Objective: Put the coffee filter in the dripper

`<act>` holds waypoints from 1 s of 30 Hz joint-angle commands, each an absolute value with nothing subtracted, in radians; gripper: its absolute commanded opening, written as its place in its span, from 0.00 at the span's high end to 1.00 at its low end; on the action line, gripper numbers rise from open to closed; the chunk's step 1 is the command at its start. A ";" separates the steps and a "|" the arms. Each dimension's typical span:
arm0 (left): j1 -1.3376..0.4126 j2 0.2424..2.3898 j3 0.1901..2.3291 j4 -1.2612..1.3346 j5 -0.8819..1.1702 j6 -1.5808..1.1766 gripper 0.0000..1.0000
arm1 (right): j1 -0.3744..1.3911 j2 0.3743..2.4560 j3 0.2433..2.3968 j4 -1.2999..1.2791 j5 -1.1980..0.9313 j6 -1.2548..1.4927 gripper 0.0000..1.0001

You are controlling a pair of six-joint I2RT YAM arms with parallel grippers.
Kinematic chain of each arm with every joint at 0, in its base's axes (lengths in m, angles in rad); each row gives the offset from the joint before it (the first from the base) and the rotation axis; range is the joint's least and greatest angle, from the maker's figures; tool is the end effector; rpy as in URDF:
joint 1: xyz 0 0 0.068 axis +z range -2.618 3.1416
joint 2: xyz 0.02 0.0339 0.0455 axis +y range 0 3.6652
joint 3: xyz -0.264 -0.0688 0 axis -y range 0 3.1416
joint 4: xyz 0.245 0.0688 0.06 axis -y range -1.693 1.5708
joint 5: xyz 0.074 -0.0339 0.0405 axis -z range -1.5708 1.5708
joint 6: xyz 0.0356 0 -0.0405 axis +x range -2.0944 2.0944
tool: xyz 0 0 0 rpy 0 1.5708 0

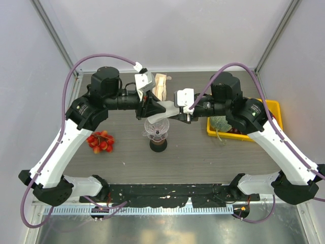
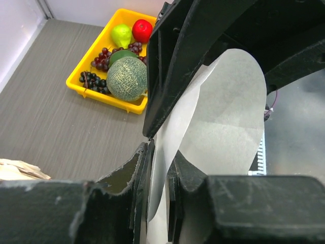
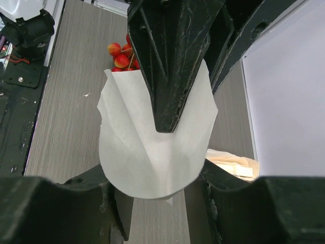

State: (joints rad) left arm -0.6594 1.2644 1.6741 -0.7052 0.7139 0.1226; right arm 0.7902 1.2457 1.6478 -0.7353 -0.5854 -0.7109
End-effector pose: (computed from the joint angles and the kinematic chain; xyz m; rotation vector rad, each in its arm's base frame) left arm 0.1736 -0.1641 0.4884 1.1779 1.5159 -1.0289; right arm 0.1518 0.1813 0.4809 -1.5517 1.0819 0.6091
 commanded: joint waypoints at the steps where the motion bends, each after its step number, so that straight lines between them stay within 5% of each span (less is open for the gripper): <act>1: -0.661 1.243 1.730 -0.735 0.706 0.212 0.78 | 0.795 1.227 1.683 -0.762 -0.620 -0.745 0.59; 8: -0.661 1.246 1.718 -0.796 0.690 0.285 0.97 | 0.795 1.226 1.687 -0.795 -0.626 -0.764 0.78; 12: -0.663 1.244 1.715 -0.782 0.689 0.291 1.00 | 0.795 1.233 1.693 -0.798 -0.623 -0.769 0.93; 15: -0.663 1.249 1.715 -0.775 0.692 0.281 1.00 | 0.795 1.244 1.706 -0.804 -0.615 -0.764 0.95; 17: -0.661 1.249 1.710 -0.764 0.689 0.265 1.00 | 0.795 1.246 1.707 -0.785 -0.583 -0.735 0.79; 18: -0.663 1.246 1.709 -0.755 0.684 0.252 1.00 | 0.795 1.246 1.707 -0.776 -0.574 -0.727 0.45; 20: -0.658 1.233 1.691 -0.726 0.687 0.229 1.00 | 0.793 1.243 1.700 -0.769 -0.555 -0.716 0.23; 22: -0.643 1.220 1.666 -0.674 0.741 0.186 1.00 | 0.788 1.227 1.678 -0.758 -0.557 -0.710 0.17; 30: -0.575 1.144 1.531 -0.362 0.926 -0.024 1.00 | 0.761 1.140 1.519 -0.603 -0.621 -0.663 0.21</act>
